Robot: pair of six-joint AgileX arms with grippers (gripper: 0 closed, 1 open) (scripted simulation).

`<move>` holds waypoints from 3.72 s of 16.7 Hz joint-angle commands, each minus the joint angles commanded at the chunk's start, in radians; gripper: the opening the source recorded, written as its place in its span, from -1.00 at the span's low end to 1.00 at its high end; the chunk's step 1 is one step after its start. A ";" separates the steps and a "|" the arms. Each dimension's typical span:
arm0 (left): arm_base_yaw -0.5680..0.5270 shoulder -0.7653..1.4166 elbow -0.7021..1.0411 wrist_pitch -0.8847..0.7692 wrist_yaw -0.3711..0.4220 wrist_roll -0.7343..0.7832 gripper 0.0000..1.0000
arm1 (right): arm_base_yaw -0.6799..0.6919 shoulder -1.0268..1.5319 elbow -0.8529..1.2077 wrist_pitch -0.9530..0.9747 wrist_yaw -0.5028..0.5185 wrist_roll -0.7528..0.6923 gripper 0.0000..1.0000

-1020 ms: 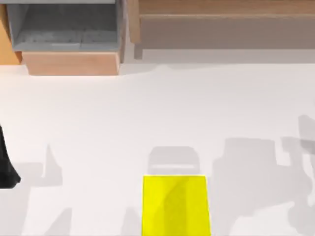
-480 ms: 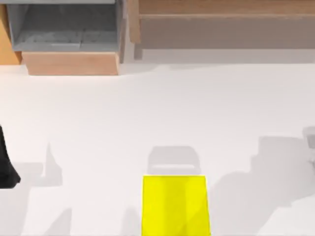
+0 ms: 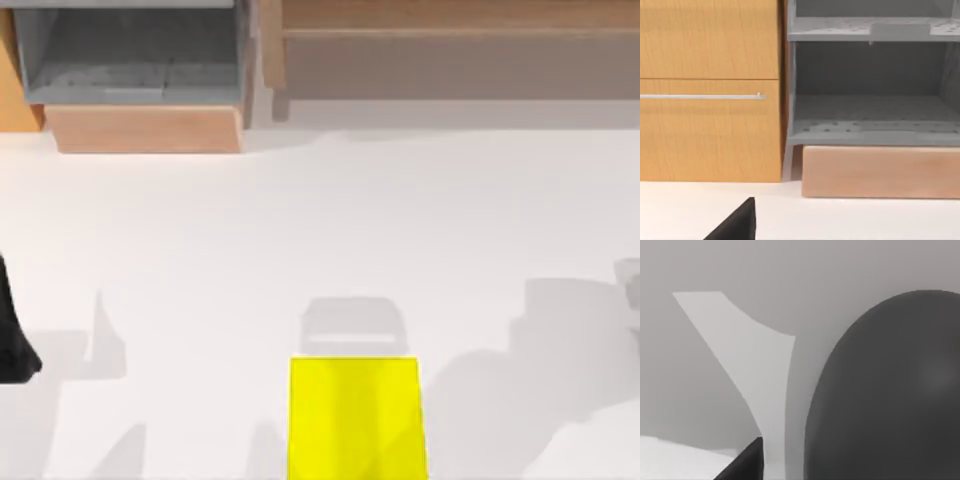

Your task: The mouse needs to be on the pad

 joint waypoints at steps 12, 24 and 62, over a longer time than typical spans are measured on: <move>0.000 0.000 0.000 0.000 0.000 0.000 1.00 | 0.000 0.000 0.000 0.000 0.000 0.000 -1.00; 0.000 0.000 0.000 0.000 0.000 0.000 1.00 | 0.002 -0.115 0.126 -0.243 0.007 0.018 -1.00; 0.000 0.000 0.000 0.000 0.000 0.000 1.00 | 1.088 0.125 0.573 -0.446 0.003 -0.601 -1.00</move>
